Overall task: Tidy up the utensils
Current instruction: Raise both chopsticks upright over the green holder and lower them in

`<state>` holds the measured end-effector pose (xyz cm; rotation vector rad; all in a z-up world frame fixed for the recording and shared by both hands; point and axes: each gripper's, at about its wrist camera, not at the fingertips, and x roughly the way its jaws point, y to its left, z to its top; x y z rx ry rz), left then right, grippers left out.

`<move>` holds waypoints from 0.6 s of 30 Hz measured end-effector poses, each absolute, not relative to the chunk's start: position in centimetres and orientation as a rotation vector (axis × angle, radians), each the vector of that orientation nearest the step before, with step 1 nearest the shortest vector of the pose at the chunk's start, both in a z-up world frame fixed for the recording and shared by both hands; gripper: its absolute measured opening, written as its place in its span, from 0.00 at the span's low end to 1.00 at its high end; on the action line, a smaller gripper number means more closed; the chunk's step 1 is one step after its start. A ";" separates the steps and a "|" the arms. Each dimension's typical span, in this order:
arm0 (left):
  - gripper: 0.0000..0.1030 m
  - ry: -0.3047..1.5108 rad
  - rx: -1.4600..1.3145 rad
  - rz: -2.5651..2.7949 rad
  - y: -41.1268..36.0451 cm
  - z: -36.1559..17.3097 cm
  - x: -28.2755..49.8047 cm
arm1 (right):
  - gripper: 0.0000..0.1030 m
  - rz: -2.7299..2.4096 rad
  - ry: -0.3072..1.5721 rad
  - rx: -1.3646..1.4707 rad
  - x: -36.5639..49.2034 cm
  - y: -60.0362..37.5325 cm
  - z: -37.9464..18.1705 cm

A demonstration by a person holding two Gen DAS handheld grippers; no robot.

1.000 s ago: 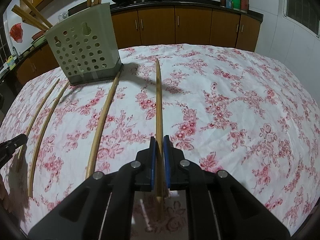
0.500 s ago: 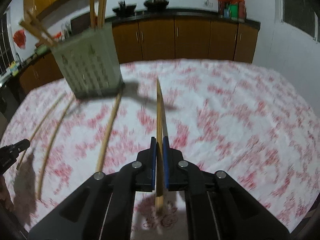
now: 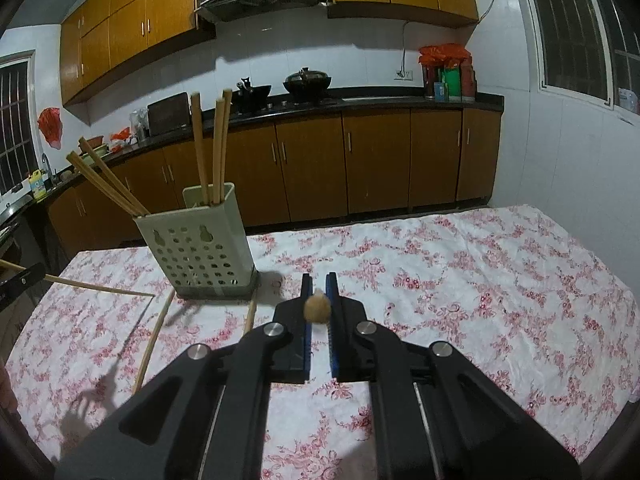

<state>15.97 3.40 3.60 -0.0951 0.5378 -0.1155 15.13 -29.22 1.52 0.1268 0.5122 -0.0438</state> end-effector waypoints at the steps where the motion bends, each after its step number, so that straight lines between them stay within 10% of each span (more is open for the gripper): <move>1: 0.07 0.534 -0.098 -0.116 3.6 3.8 15.9 | 0.08 -0.041 0.502 0.133 15.1 -29.2 1.9; 18: 0.07 0.298 -0.120 -0.234 1.2 13.1 15.2 | 0.08 0.192 0.230 0.220 13.6 -27.1 13.9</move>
